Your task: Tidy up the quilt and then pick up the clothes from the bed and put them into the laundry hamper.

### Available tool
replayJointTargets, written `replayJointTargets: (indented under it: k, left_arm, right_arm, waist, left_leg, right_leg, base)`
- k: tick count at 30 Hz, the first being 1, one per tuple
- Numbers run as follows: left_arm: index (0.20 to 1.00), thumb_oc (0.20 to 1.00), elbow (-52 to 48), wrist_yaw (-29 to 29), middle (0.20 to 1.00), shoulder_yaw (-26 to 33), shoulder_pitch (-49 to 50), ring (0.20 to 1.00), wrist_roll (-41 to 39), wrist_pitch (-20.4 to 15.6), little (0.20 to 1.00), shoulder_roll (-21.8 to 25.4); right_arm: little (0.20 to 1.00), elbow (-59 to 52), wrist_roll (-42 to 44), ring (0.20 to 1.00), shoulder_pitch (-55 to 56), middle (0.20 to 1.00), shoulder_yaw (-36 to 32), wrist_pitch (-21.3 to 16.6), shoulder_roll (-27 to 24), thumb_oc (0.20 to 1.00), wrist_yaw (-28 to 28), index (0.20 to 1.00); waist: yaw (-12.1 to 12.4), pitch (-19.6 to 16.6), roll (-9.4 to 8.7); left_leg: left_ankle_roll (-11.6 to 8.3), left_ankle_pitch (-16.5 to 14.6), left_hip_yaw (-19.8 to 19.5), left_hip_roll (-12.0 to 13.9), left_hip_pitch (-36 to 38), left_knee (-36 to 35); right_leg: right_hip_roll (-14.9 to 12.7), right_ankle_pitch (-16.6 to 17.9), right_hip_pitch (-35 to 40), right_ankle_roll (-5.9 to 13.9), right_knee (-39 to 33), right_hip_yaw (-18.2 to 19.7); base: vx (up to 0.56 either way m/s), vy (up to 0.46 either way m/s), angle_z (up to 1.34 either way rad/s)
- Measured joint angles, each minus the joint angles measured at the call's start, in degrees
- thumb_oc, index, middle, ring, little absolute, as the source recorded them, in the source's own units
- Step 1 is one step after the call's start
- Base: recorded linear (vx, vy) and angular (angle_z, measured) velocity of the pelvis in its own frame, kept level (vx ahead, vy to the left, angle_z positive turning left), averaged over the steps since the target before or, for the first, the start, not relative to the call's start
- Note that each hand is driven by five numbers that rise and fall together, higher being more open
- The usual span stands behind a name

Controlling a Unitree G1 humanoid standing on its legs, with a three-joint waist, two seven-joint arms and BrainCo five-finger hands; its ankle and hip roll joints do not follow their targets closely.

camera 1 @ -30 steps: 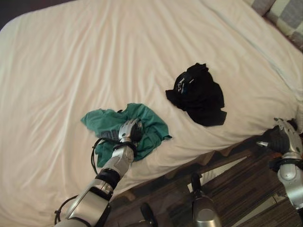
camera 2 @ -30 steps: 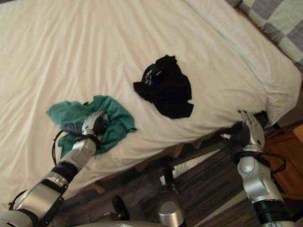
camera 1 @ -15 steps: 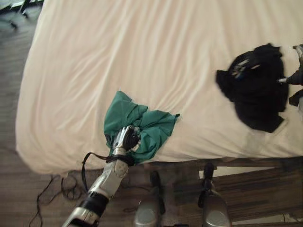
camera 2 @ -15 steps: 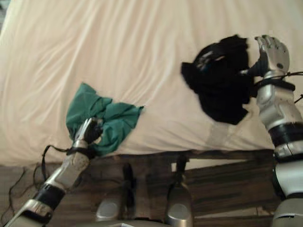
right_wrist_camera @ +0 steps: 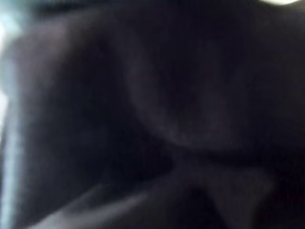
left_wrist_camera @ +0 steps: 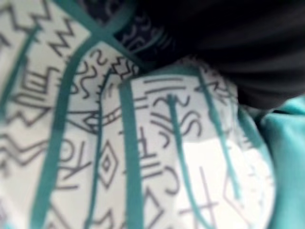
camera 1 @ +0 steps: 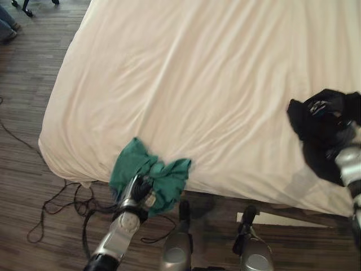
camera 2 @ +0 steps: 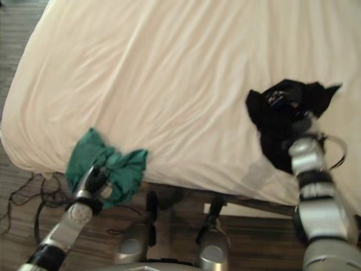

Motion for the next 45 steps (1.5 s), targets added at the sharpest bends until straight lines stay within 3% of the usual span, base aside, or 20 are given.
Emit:
replayJointTargets:
  k: [8, 12, 14, 15, 16, 20, 22, 24, 26, 27, 29, 30, 32, 33, 34, 35, 36, 39, 40, 45]
  left_arm:
    - [0.2, 0.2, 2.46, -4.51, 0.2, 2.7, 7.77, 0.2, -2.26, 1.59, 0.2, -0.64]
    - [0.2, 0.2, 6.28, -4.36, 0.2, 3.86, 8.13, 0.2, -6.65, 0.31, 0.2, -4.27]
    - [0.2, 0.2, 7.44, -4.06, 0.2, 2.57, 8.27, 0.2, -9.01, 0.12, 0.2, -7.75]
    - [0.2, 0.2, 5.71, -3.71, 0.2, 2.74, 7.68, 0.2, -10.62, -0.23, 0.2, -9.84]
    - [0.2, 0.2, 6.05, -3.69, 0.2, 1.77, 7.22, 0.2, -11.28, -0.64, 0.2, -10.24]
    - [0.2, 0.2, 8.97, -3.54, 0.2, 1.48, 9.34, 0.2, -12.56, -0.4, 0.2, -9.08]
    - [0.2, 0.2, 11.58, -3.07, 0.2, 4.12, 9.33, 0.2, -13.08, 0.0, 0.2, -8.79]
    - [0.2, 0.2, 13.41, -2.07, 0.2, 5.59, 10.3, 0.2, -13.12, 0.66, 0.2, -7.62]
    - [0.2, 0.2, 13.63, -1.28, 0.2, 7.56, 9.11, 0.2, -13.36, 0.52, 0.2, -6.82]
    - [0.2, 0.2, 15.04, 0.21, 0.2, 6.57, 6.2, 0.2, -13.49, 1.05, 0.2, -6.36]
    - [0.2, 0.2, 15.47, 1.31, 0.2, 6.77, 4.94, 0.2, -13.62, 1.51, 0.2, -5.65]
    - [0.2, 0.2, 16.31, 2.17, 0.2, 6.57, 4.18, 0.2, -15.41, 1.67, 0.2, -6.84]
    - [0.2, 0.2, 16.93, 2.5, 0.2, 5.81, 3.02, 0.2, -17.55, 1.57, 0.2, -7.43]
    - [0.2, 0.2, 18.09, 2.87, 0.2, 4.83, 1.64, 0.2, -18.21, 0.95, 0.2, -7.68]
    - [0.2, 0.2, 18.21, 2.69, 0.2, 3.16, 1.04, 0.2, -19.05, 0.82, 0.2, -6.29]
    - [0.2, 0.2, 17.86, 2.81, 0.2, 2.63, 0.85, 0.2, -19.39, 0.74, 0.2, -6.94]
    - [0.2, 0.2, 20.18, 3.16, 0.2, 2.17, -0.27, 0.2, -19.5, 1.02, 0.2, -6.74]
    - [0.2, 0.2, 19.8, 3.06, 0.2, 0.38, 1.34, 0.2, -19.52, 0.59, 0.2, -7.15]
    - [0.2, 0.2, 21.35, 2.69, 0.2, 2.64, 1.47, 0.2, -20.03, 0.43, 0.2, -11.39]
    - [0.2, 0.2, 33.42, 4.03, 0.2, -0.46, -3.62, 0.2, -19.9, 0.54, 0.2, -11.45]
  right_arm:
    - [0.2, -8.83, 7.42, 0.2, 30.18, 0.2, 7.15, -0.76, 12.24, 0.2, 16.86, 0.2]
    - [0.2, -8.89, 12.81, 0.2, 31.99, 0.2, 17.16, 0.25, 14.6, 0.2, 23.27, 0.2]
    - [0.2, -7.0, 13.47, 0.2, 29.05, 0.2, 19.66, 0.2, 18.47, 0.2, 23.71, 0.2]
    - [0.2, -7.54, 13.75, 0.2, 28.03, 0.2, 20.43, -0.14, 17.99, 0.2, 21.83, 0.2]
    - [0.2, -6.75, 13.97, 0.2, 27.17, 0.2, 20.61, -0.16, 18.71, 0.2, 21.56, 0.2]
    - [0.2, -3.79, 11.38, 0.2, 21.55, 0.2, 18.18, -0.93, 18.09, 0.2, 18.54, 0.2]
    - [0.2, -2.84, 8.97, 0.2, 23.97, 0.2, 16.31, -0.47, 19.15, 0.2, 16.14, 0.2]
    - [0.2, -1.52, 7.86, 0.2, 24.25, 0.2, 15.36, -0.03, 21.41, 0.2, 14.55, 0.2]
    - [0.2, -0.68, 7.81, 0.2, 26.1, 0.2, 12.61, 0.38, 23.15, 0.2, 11.8, 0.2]
    - [0.2, 0.22, 7.83, 0.2, 26.38, 0.2, 11.7, 0.35, 23.42, 0.2, 10.25, 0.2]
    - [0.2, 0.83, 7.83, 0.2, 25.21, 0.2, 11.55, 0.18, 23.51, 0.2, 9.64, 0.2]
    - [0.2, 0.83, 7.85, 0.2, 23.57, 0.2, 9.69, -1.06, 23.02, 0.2, 8.17, 0.2]
    - [0.2, 1.21, 7.87, 0.2, 22.62, 0.2, 8.08, -1.88, 22.96, 0.2, 6.85, 0.2]
    - [0.2, 2.63, 8.1, 0.2, 22.34, 0.2, 8.81, -2.05, 23.31, 0.2, 5.63, 0.2]
    - [0.2, 2.79, 8.53, 0.2, 22.58, 0.2, 8.01, -2.55, 24.1, 0.2, 4.98, 0.2]
    - [0.2, 2.55, 8.69, 0.2, 23.61, 0.2, 7.53, -2.56, 23.41, 0.2, 4.34, 0.2]
    - [0.2, 4.1, 9.3, 0.2, 24.48, 0.2, 6.64, -2.27, 23.95, 0.2, 3.12, 0.2]
    - [0.2, 4.22, 9.5, 0.2, 26.81, 0.2, 5.65, -2.58, 24.31, 0.2, 2.41, 0.2]
    - [0.2, 7.91, 9.49, 0.2, 23.71, 0.2, 4.79, -2.66, 23.42, 0.2, 3.1, 0.2]
    - [0.2, 14.8, 3.69, 0.2, 21.0, 0.2, 9.95, -0.97, 23.43, 0.2, -0.63, 0.2]
  waist:
    - [-2.39, -10.02, -6.89]
    - [-1.3, -10.2, -5.56]
    - [2.65, -10.9, -3.44]
    - [3.19, -10.86, -2.26]
    - [3.48, -11.26, -2.03]
    - [4.23, -11.83, -2.06]
    - [3.63, -12.29, -2.83]
    - [3.82, -12.9, -3.45]
    - [4.35, -12.92, -3.61]
    - [4.18, -12.44, -2.6]
    - [4.35, -12.3, -2.39]
    - [4.0, -11.6, -0.37]
    - [1.09, -10.54, 1.55]
    - [0.95, -10.1, -0.08]
    - [-0.74, -10.04, -1.33]
    - [-1.2, -10.16, -0.07]
    - [-0.33, -10.11, -1.49]
    - [-0.6, -12.07, -4.63]
    - [-0.45, -12.49, -3.58]
    - [-0.96, -13.92, -3.27]
  left_leg:
    - [-0.44, -1.91, 2.91, 1.28, 3.91, -0.17]
    - [-0.56, -1.78, 2.01, 0.86, 4.23, -0.37]
    - [-0.39, -1.25, -1.34, -0.11, 1.44, -0.04]
    - [-0.64, -2.0, -2.38, -0.18, -3.51, 4.55]
    - [0.11, -2.57, 1.02, 0.37, -5.01, 5.2]
    - [0.39, -2.43, 34.06, 7.92, -6.92, 13.22]
    - [4.72, -2.88, 32.46, 4.79, -8.41, 17.4]
    - [6.38, -3.72, 29.88, 1.89, -8.72, 18.13]
    - [10.62, -5.32, 22.34, -3.31, -11.28, 21.1]
    - [11.41, -4.26, 13.74, -6.95, -11.12, 17.99]
    - [9.71, -2.22, 13.39, -8.55, -9.07, 12.34]
    - [8.89, -0.33, 8.25, -10.84, -6.6, 7.31]
    - [5.47, -0.22, 5.86, -11.6, -4.87, 5.73]
    - [-0.47, -10.71, 8.83, -11.75, -4.97, 10.73]
    - [9.53, -10.55, 3.81, -12.72, -8.91, 22.83]
    - [6.61, -14.52, 1.61, -9.86, -8.18, 24.01]
    - [10.16, -13.21, -2.02, -13.95, -6.16, 22.48]
    - [10.66, -9.54, -4.48, -16.34, -0.91, 14.8]
    - [4.76, -3.62, -2.35, -8.11, 7.33, 1.71]
    - [3.85, -3.92, -1.93, -6.85, 7.35, 0.01]
  right_leg:
    - [0.73, -0.67, 1.73, -0.16, -0.04, 3.34]
    - [0.07, -0.69, 3.64, -0.12, -0.31, 1.75]
    - [-0.69, -0.93, 5.15, 0.42, 0.14, -2.75]
    - [-2.06, -1.4, 7.43, 0.26, -0.2, -11.3]
    - [-2.98, -1.63, 9.11, 1.01, -0.04, -15.28]
    - [-8.98, -1.79, 16.04, 1.55, 2.11, -32.51]
    - [-12.99, 0.25, 19.58, 0.97, 5.6, -33.3]
    - [-16.72, 1.84, 20.52, -0.91, 11.38, -31.5]
    - [-24.06, 11.18, 19.89, -0.4, 29.15, -28.44]
    - [-20.5, 1.45, 15.58, 0.32, 36.05, -15.71]
    - [-15.36, -7.62, 9.14, 0.33, 37.17, -7.32]
    - [-8.43, -15.62, 1.05, -1.52, 33.64, -0.08]
    - [-2.33, -17.42, -1.72, -3.73, 26.29, 3.44]
    - [1.11, -17.46, -7.84, -4.59, 20.98, 12.0]
    - [0.21, -15.81, -9.51, -2.37, 18.83, 16.81]
    - [1.47, -14.57, -10.77, -0.26, 18.11, 16.41]
    - [0.51, -13.04, -12.53, 0.16, 15.94, 17.37]
    - [0.26, -6.42, -13.55, -2.71, 16.31, 12.68]
    - [3.66, -2.14, 0.5, -3.43, -0.27, 11.74]
    - [4.88, -2.76, -0.43, -4.32, -0.29, 10.78]
  base:
    - [0.07, -0.007, -0.24]
    - [-0.04, -0.03, 0.25]
    - [-0.14, 0.031, 1.49]
    - [-0.06, 0.105, 2.22]
    - [-0.13, 0.195, 3.42]
    - [0.04, 0.353, 2.14]
    - [0.17, 0.322, 1.65]
    - [0.22, 0.304, 1.45]
    - [0.22, 0.276, 2.49]
    - [0.12, 0.099, 2.5]
    - [0.18, 0.057, 2.01]
    - [0.25, 0.005, 2.01]
    - [0.28, -0.061, 2.26]
    - [0.2, -0.09, 2.48]
    - [0.2, -0.17, 2.34]
    - [0.12, -0.135, 2.54]
    - [0.12, -0.135, 2.13]
    - [0.13, -0.066, 1.57]
    - [0.15, -0.083, 0.51]
    - [0.36, -0.155, -0.01]
